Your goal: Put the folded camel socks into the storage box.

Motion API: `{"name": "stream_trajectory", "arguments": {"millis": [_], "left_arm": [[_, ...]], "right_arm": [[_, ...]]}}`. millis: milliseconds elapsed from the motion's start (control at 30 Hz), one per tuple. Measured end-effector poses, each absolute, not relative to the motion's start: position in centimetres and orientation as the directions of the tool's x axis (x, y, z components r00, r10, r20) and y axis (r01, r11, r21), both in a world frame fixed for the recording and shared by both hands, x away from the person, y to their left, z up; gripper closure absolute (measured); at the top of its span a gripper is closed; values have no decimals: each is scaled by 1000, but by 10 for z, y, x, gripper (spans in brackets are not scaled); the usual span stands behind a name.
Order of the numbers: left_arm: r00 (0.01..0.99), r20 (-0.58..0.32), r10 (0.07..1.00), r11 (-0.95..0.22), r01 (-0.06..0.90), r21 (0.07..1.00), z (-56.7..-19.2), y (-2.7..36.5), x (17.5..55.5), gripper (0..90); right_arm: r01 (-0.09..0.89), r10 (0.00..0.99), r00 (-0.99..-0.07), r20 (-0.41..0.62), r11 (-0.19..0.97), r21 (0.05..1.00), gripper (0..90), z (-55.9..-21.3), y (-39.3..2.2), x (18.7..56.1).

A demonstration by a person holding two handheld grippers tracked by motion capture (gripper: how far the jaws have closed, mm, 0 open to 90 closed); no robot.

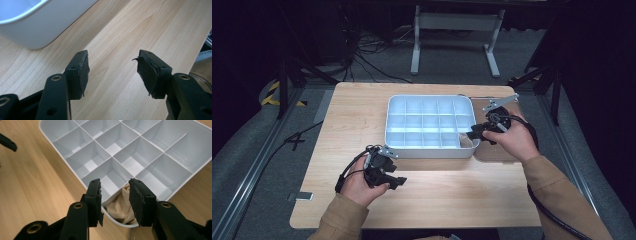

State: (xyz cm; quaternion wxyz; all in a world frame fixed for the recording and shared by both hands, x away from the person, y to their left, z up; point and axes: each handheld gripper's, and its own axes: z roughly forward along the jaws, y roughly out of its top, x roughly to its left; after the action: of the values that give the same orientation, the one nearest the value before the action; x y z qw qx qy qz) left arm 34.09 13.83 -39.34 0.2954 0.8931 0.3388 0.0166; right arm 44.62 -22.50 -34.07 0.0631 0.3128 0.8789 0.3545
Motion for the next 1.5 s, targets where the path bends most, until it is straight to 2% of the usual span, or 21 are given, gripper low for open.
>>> {"name": "stream_trajectory", "arguments": {"millis": [267,367,533,800,1133,1500], "left_arm": [[770,-177,613,-587,595,549,-391,140,342,432],[768,-188,613,-578,598,555,-390,141,341,432],[770,-192,608,-578,595,558,-388,143,341,432],[768,-187,613,-581,598,552,-389,145,339,431],[764,-185,617,-580,601,550,-389,146,336,433],[775,-179,606,-594,591,546,-391,144,336,431]], "right_arm": [[465,572,-813,111,522,715,592,-336,-237,429],[413,529,-844,91,531,740,565,-334,-240,420],[378,492,-866,83,539,752,523,-333,-244,407],[371,494,-867,68,548,750,449,-347,-251,389],[332,480,-877,20,574,748,420,-364,-249,366],[324,447,-893,50,563,760,434,-392,-234,353]]}}
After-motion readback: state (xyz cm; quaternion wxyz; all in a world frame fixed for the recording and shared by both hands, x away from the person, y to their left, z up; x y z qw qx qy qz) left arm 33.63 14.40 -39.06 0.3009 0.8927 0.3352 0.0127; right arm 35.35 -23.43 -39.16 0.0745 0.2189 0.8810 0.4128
